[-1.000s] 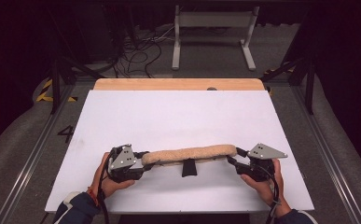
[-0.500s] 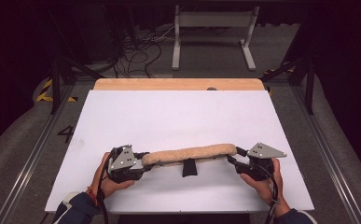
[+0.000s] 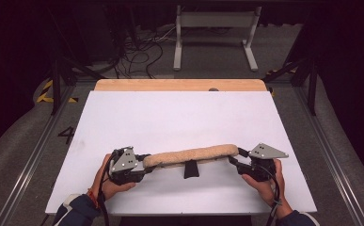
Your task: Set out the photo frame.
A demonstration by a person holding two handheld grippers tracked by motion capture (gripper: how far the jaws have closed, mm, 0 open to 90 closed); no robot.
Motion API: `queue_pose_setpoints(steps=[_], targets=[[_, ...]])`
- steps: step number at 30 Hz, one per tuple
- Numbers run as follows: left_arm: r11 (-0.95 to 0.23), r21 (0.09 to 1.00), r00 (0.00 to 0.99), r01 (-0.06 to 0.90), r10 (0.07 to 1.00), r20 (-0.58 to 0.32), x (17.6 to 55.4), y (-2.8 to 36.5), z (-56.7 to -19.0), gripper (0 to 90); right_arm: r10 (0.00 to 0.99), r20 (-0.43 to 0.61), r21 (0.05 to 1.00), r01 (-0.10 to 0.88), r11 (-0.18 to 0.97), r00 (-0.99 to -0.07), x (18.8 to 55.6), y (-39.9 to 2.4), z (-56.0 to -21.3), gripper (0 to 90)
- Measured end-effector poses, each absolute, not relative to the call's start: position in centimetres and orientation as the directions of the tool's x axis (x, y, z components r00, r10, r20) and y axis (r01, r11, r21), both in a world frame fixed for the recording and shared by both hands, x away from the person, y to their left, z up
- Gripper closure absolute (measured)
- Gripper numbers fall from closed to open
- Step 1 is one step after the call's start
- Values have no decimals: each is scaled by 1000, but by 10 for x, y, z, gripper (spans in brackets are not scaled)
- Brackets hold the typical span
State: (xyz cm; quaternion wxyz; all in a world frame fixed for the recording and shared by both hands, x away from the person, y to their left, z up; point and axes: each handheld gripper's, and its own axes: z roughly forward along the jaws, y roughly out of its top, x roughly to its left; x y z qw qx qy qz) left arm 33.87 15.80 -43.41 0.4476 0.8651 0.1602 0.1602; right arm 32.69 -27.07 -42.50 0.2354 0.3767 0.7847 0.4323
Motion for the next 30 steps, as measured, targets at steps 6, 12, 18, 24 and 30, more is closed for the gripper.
queue_pose_setpoints(steps=[6,12,18,24,30], targets=[[-563,820,888,105,424,178,329,154,-434,597,809,-34,847,412,335,-587,333,-271,-426,554],[-552,827,887,102,428,176,321,155,-431,583,816,-22,839,434,329,-577,338,-272,-426,572],[-519,848,883,107,442,159,313,159,-427,515,826,-32,843,429,324,-562,332,-273,-423,580],[-509,856,886,97,436,158,312,161,-426,599,838,-33,847,430,312,-544,332,-274,-419,691],[-525,848,900,72,401,172,310,154,-426,632,845,-35,850,429,306,-534,343,-271,-419,740]])
